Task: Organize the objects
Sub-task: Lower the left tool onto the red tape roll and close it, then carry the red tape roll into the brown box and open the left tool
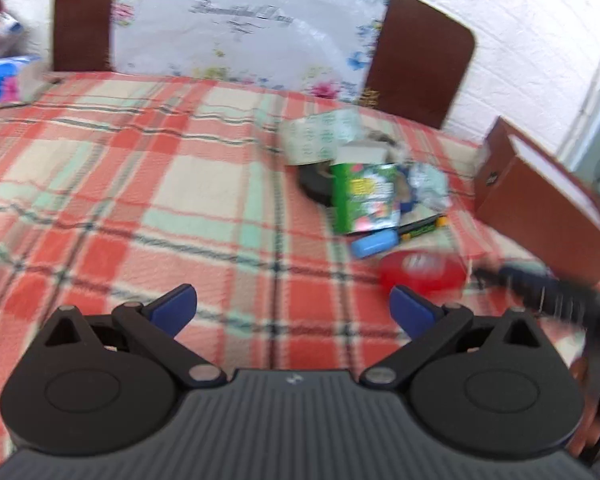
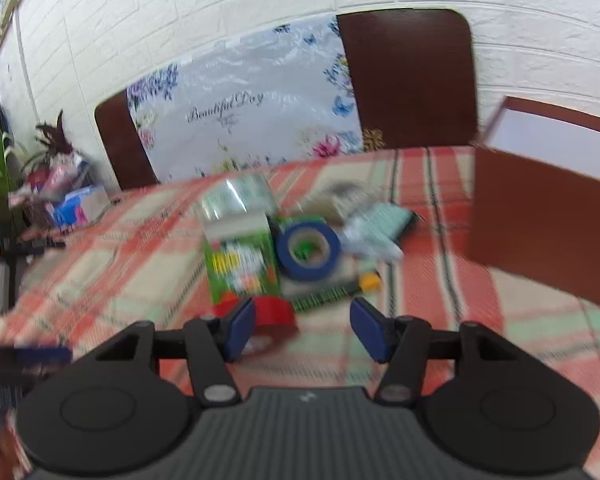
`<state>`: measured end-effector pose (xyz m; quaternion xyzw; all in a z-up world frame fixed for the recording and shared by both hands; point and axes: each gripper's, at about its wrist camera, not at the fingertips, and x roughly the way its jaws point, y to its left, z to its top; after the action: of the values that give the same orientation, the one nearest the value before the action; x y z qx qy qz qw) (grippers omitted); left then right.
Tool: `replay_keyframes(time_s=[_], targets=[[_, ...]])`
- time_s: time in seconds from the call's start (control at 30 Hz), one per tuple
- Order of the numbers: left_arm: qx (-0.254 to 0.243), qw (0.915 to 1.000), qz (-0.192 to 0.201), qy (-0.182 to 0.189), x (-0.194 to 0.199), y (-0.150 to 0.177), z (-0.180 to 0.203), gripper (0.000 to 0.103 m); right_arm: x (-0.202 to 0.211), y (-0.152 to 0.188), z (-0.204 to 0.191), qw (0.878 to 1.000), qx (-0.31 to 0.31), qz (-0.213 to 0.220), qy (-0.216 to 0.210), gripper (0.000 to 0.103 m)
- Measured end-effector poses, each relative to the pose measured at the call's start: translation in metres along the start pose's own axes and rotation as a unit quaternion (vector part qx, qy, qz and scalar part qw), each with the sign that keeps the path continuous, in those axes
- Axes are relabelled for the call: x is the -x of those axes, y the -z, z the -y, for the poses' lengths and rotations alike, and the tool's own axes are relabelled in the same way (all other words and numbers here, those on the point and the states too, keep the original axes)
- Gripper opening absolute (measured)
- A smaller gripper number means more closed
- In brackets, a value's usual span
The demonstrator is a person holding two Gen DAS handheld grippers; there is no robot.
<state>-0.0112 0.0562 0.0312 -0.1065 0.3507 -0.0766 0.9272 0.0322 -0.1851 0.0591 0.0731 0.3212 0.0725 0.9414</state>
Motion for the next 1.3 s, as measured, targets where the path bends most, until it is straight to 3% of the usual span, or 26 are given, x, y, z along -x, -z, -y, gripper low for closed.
replay_keyframes(time_s=[0.13, 0.27, 0.4, 0.47, 0.53, 0.57, 0.67, 0.73, 0.87, 0.97, 1.07, 1.2, 1.27, 1.3], targets=[[0.019, 0.9982, -0.024, 0.052, -0.015, -0.016, 0.01, 0.095, 0.02, 0.025, 0.006, 1.0, 0.007, -0.001, 0.015, 0.058], [0.012, 0.9938, -0.05, 0.098, -0.03, -0.022, 0.03, 0.089, 0.014, 0.032, -0.009, 0.998, 0.059, -0.009, 0.009, 0.066], [-0.015, 0.9928, -0.085, 0.083, -0.049, -0.022, 0.045, 0.075, -0.003, 0.029, -0.026, 0.995, 0.094, -0.015, -0.007, 0.071], [-0.011, 0.99, -0.11, 0.088, -0.061, -0.019, 0.047, 0.063, -0.014, 0.028, -0.035, 0.993, 0.119, -0.017, -0.005, 0.079], [-0.015, 0.9888, -0.13, 0.073, -0.074, -0.013, 0.05, 0.045, -0.031, 0.029, -0.04, 0.991, 0.131, -0.032, -0.011, 0.078], [-0.023, 0.9903, -0.12, 0.066, -0.072, -0.012, 0.052, 0.033, -0.037, 0.029, -0.042, 0.991, 0.128, -0.041, -0.024, 0.072], [-0.034, 0.9913, -0.111, 0.062, -0.061, -0.022, 0.062, 0.033, -0.031, 0.029, -0.042, 0.992, 0.124, -0.024, -0.029, 0.07], [-0.06, 0.9921, -0.082, 0.074, -0.048, -0.037, 0.081, 0.033, -0.014, 0.025, -0.036, 0.993, 0.119, 0.017, -0.018, 0.07], [-0.113, 0.9865, -0.029, 0.115, -0.043, -0.076, 0.142, 0.033, 0.02, 0.003, -0.011, 0.984, 0.128, 0.116, 0.049, 0.07], [-0.134, 0.9779, -0.014, 0.16, -0.055, -0.102, 0.194, 0.033, 0.037, -0.019, 0.028, 0.973, 0.119, 0.163, 0.108, 0.07], [-0.151, 0.9687, -0.008, 0.197, -0.076, -0.111, 0.243, 0.033, 0.046, -0.039, 0.081, 0.969, 0.083, 0.177, 0.152, 0.07], [-0.168, 0.9617, -0.011, 0.216, -0.111, -0.108, 0.296, 0.033, 0.051, -0.053, 0.142, 0.963, 0.048, 0.176, 0.196, 0.068], [-0.173, 0.9608, -0.018, 0.215, -0.123, -0.105, 0.313, 0.033, 0.049, -0.055, 0.164, 0.962, 0.042, 0.169, 0.212, 0.044], [-0.178, 0.9607, -0.017, 0.213, -0.122, -0.102, 0.321, 0.033, 0.047, -0.055, 0.173, 0.959, 0.039, 0.167, 0.224, 0.044]])
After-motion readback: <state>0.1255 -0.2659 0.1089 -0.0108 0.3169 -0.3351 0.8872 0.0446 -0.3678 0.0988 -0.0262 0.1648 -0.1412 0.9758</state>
